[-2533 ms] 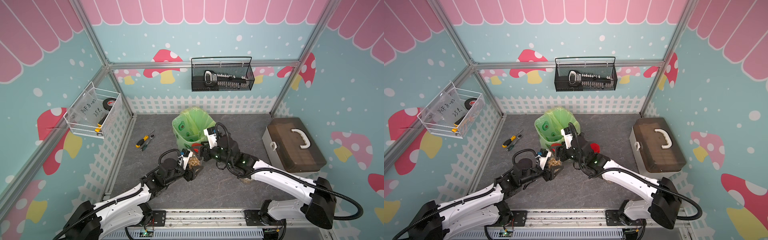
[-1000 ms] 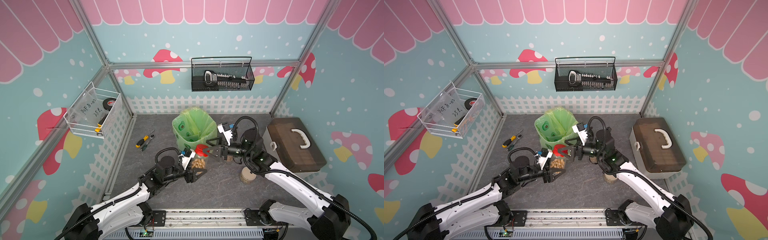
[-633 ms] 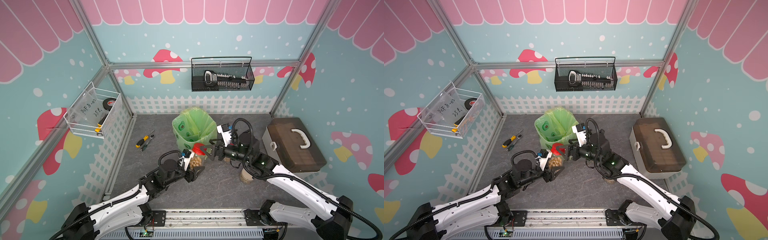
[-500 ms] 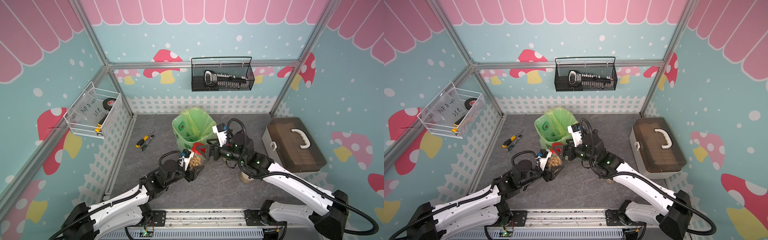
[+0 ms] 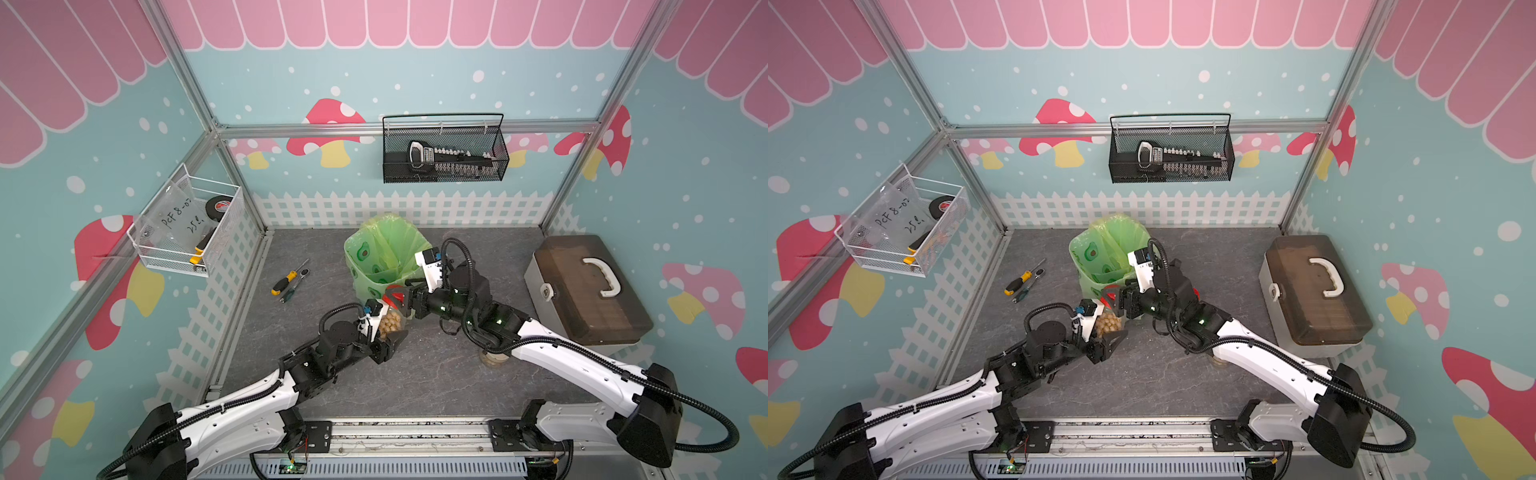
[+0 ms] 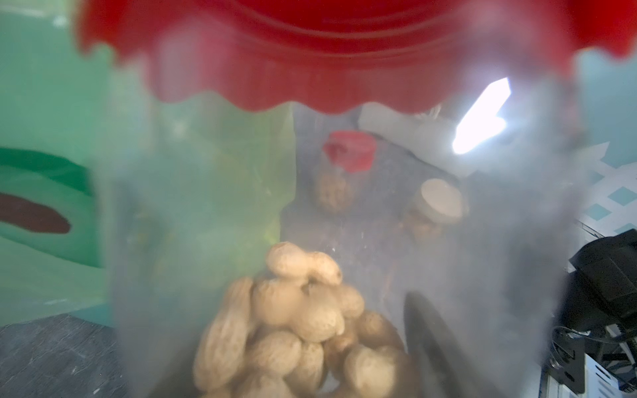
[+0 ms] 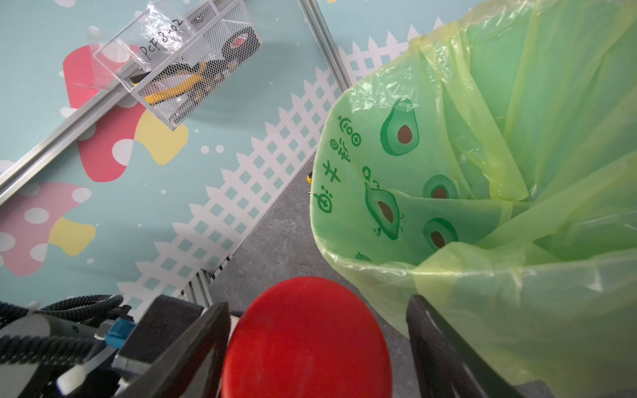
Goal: Empty moldy peanuts from jars
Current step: Unscrew the lid from the jar.
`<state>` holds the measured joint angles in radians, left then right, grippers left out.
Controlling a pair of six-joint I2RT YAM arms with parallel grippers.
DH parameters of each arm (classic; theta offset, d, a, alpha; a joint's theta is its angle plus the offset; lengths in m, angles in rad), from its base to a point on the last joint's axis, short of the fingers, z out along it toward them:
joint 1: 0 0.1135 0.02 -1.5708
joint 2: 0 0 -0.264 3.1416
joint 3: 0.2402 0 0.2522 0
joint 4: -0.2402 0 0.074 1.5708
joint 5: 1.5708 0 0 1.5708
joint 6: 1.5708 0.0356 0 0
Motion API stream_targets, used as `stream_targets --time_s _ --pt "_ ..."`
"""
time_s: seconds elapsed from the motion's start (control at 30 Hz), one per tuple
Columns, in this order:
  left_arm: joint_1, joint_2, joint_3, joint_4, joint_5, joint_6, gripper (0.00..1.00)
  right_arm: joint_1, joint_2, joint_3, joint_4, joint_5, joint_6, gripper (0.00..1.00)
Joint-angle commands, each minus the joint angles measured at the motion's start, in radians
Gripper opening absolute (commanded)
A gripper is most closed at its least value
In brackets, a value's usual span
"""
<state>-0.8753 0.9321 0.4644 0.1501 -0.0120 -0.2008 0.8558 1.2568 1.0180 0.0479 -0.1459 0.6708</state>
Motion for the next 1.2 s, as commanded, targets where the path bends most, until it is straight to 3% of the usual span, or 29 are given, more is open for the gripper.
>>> stream_targets --time_s 0.0,0.2,0.37,0.5,0.83,1.03,1.17 --pt "-0.005 -0.003 0.021 0.016 -0.011 0.015 0.29 0.015 0.016 0.034 0.029 0.007 0.008 0.78" --pt "-0.006 -0.001 0.039 -0.012 0.01 0.007 0.29 0.019 0.029 0.033 0.053 -0.034 0.001 0.75" --pt "-0.005 -0.028 0.038 -0.02 0.049 -0.009 0.29 0.019 0.008 0.027 0.049 -0.072 -0.034 0.51" --pt "0.006 -0.065 0.04 -0.032 0.121 -0.023 0.28 0.011 -0.019 0.025 0.046 -0.155 -0.067 0.44" --pt "0.144 -0.088 0.015 0.101 0.525 -0.149 0.28 -0.13 -0.066 -0.026 0.2 -0.629 -0.072 0.4" --pt "0.158 -0.036 0.029 0.142 0.646 -0.165 0.28 -0.158 -0.037 -0.017 0.329 -0.858 -0.063 0.4" --pt "0.158 -0.023 0.029 0.157 0.669 -0.165 0.28 -0.162 -0.016 -0.003 0.357 -0.938 -0.074 0.41"
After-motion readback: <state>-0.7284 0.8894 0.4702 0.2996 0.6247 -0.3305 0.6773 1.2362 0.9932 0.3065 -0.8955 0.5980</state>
